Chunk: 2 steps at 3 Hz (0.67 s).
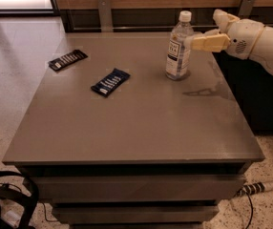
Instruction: Place blue plastic bottle upright
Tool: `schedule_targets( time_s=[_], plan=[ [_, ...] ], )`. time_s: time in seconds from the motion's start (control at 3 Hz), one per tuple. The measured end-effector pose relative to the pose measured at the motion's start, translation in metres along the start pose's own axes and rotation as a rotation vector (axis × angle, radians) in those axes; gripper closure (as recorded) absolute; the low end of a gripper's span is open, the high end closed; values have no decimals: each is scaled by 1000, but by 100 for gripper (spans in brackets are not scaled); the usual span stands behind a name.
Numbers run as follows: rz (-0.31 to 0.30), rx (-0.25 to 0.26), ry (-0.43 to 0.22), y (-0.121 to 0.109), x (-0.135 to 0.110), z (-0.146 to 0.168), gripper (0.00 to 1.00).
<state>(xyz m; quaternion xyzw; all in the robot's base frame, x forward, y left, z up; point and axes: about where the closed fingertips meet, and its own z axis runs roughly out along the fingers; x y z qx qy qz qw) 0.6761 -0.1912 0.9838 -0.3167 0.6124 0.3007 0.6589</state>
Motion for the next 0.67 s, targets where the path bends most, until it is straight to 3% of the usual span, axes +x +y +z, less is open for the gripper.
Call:
schedule_targets(
  time_s=[0.67],
  plan=[
    [-22,193,-24,-17,-38,-85,0]
  ],
)
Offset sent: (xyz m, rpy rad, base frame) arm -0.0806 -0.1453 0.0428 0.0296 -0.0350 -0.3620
